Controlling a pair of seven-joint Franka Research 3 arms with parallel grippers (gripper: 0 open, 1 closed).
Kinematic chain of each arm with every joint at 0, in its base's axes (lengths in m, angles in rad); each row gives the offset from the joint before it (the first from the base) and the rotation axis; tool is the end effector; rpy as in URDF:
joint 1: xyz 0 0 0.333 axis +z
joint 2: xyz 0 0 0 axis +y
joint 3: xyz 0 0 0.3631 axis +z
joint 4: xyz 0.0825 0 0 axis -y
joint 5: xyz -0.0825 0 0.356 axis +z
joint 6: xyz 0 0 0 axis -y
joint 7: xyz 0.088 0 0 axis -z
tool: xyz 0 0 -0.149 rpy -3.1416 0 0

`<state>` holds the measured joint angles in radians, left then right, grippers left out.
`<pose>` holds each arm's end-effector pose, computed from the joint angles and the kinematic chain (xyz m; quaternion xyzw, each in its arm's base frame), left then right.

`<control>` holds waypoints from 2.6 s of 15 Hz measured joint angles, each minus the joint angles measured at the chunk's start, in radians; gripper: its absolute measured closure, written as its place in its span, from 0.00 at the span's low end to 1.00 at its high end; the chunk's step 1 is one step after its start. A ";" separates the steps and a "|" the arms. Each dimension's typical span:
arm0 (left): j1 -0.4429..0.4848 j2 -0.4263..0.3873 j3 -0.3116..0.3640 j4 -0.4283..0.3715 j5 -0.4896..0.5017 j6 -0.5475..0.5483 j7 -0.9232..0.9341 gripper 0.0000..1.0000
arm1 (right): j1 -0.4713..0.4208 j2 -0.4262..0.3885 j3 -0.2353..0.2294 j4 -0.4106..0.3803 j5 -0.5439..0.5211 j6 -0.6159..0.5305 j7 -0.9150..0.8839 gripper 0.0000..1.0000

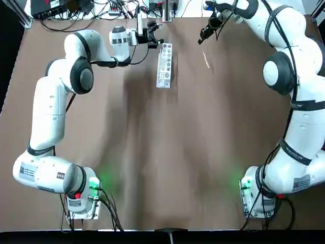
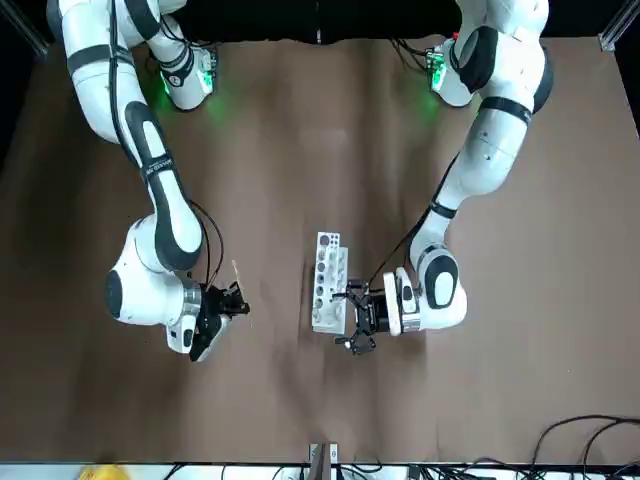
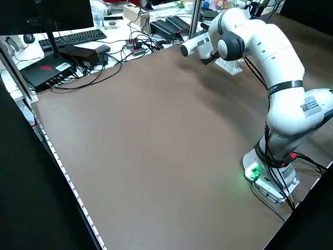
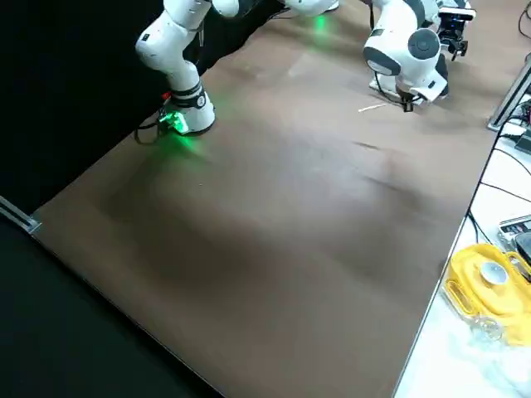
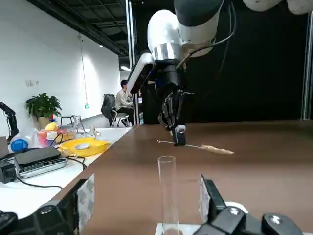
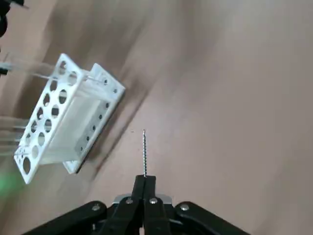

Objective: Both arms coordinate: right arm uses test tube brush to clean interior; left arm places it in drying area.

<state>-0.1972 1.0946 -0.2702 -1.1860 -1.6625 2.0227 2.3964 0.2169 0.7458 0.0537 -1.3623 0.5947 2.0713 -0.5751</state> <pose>0.7194 -0.3766 0.2084 0.5030 -0.4958 0.5335 0.4654 0.7080 0.2383 0.2957 -0.9287 -0.2516 -0.0235 0.2715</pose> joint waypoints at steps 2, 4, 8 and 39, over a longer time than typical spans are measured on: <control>-0.013 0.017 0.000 0.011 0.000 0.012 0.001 0.00 | -0.002 0.000 -0.011 -0.010 -0.008 0.000 0.081 0.99; -0.024 0.029 0.000 0.015 0.000 0.016 0.013 0.00 | -0.002 0.000 -0.017 -0.020 -0.031 0.001 0.135 0.99; -0.048 0.046 0.001 0.017 0.000 0.019 0.019 0.00 | 0.014 0.008 -0.019 -0.037 -0.088 0.016 0.315 0.99; -0.103 0.112 0.018 0.089 -0.050 0.040 0.104 0.38 | 0.063 -0.088 -0.105 -0.114 -0.268 0.000 0.589 0.00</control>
<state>-0.3000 1.2070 -0.2525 -1.0975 -1.7128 2.0627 2.5004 0.2801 0.6574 -0.0516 -1.4763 0.3266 2.0716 0.0138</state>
